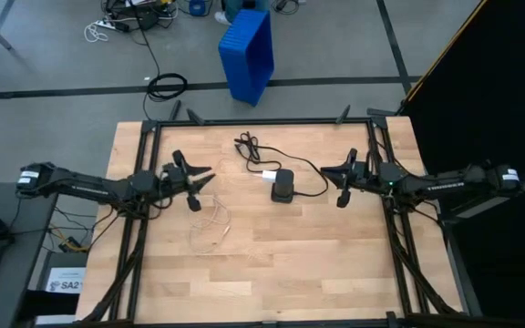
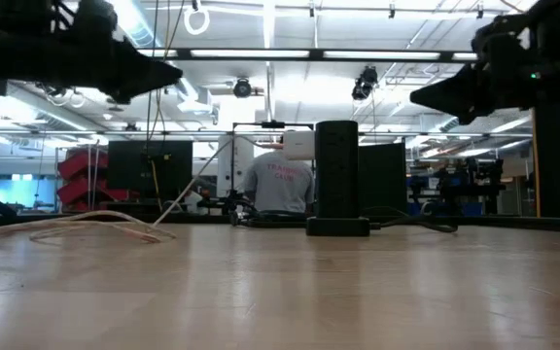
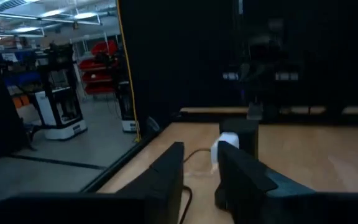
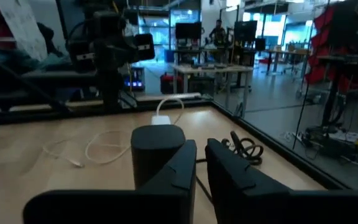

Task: Insert USB
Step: Remove the white charger adapter from the black outlet

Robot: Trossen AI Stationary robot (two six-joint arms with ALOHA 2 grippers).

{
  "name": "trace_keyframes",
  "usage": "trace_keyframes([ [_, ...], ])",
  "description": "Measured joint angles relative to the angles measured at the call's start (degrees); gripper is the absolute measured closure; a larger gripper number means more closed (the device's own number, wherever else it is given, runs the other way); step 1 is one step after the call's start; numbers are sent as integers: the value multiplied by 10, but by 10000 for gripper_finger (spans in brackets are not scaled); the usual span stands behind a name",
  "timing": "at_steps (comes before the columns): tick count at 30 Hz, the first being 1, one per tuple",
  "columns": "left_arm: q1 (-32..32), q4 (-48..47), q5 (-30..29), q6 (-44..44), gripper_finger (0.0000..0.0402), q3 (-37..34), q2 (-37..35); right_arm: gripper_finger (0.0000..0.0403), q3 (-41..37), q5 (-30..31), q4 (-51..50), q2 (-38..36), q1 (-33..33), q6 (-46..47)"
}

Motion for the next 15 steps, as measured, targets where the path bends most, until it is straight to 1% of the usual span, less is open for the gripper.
trace_keyframes([
  [4,0,53,4,14,269,22,79,353,38,-1,-2,69,3,-9],
  [7,0,50,5,16,257,40,119,326,59,-2,-2,107,11,-15],
  [12,0,51,5,11,244,65,177,274,78,-2,0,149,18,-13],
  [15,0,54,6,17,229,84,215,240,85,-2,0,177,18,-2],
])
